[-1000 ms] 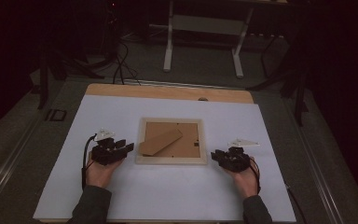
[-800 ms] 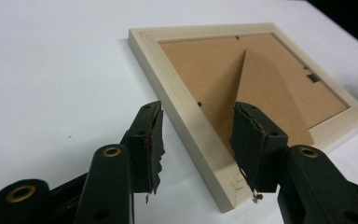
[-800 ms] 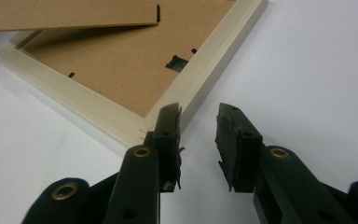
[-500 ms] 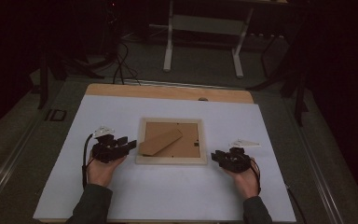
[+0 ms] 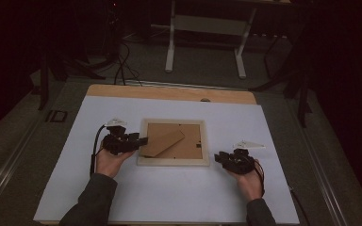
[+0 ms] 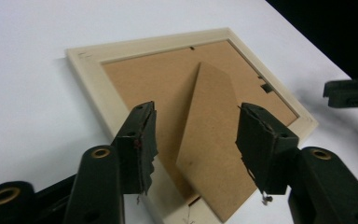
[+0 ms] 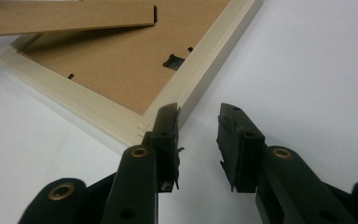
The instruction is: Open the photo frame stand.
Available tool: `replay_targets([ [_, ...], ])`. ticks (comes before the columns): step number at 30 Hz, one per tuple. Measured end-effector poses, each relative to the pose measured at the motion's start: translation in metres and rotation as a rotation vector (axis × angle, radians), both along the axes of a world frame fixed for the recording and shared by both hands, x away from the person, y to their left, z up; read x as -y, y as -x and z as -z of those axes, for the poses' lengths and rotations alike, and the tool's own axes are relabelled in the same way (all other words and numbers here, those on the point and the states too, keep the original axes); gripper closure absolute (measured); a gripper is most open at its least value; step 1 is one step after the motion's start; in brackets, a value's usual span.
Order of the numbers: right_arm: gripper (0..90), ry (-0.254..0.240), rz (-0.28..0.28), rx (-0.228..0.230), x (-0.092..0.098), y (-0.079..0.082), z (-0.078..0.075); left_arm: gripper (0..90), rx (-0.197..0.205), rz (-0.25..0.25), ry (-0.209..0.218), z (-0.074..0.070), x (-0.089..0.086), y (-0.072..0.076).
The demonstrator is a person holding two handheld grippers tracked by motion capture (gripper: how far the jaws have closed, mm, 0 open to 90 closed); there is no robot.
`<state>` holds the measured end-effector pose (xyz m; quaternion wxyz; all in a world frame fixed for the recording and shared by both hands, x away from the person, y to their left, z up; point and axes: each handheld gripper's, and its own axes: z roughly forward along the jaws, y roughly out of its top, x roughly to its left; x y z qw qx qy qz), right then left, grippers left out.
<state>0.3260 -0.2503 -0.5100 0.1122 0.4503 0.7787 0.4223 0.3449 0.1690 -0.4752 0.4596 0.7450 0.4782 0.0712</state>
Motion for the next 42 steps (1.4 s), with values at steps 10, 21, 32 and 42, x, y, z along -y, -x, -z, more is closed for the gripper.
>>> replay_targets([
  [10, 67.5, -0.016, 0.021, 0.004, 0.006, 0.0, -0.002, 49.8, -0.055, 0.009, -0.036, -0.003, 0.013, -0.021],
  [21, 67.5, -0.017, 0.022, 0.006, 0.007, 0.0, -0.001, 50.2, -0.117, 0.093, -0.034, 0.001, 0.027, -0.039],
  [32, 67.5, -0.012, 0.012, 0.003, 0.004, 0.0, 0.0, 39.6, -0.146, 0.183, -0.03, 0.013, 0.037, -0.05],
  [42, 67.5, -0.002, 0.004, 0.001, 0.001, -0.001, 0.001, 37.2, -0.176, 0.258, -0.06, 0.023, 0.047, -0.054],
])
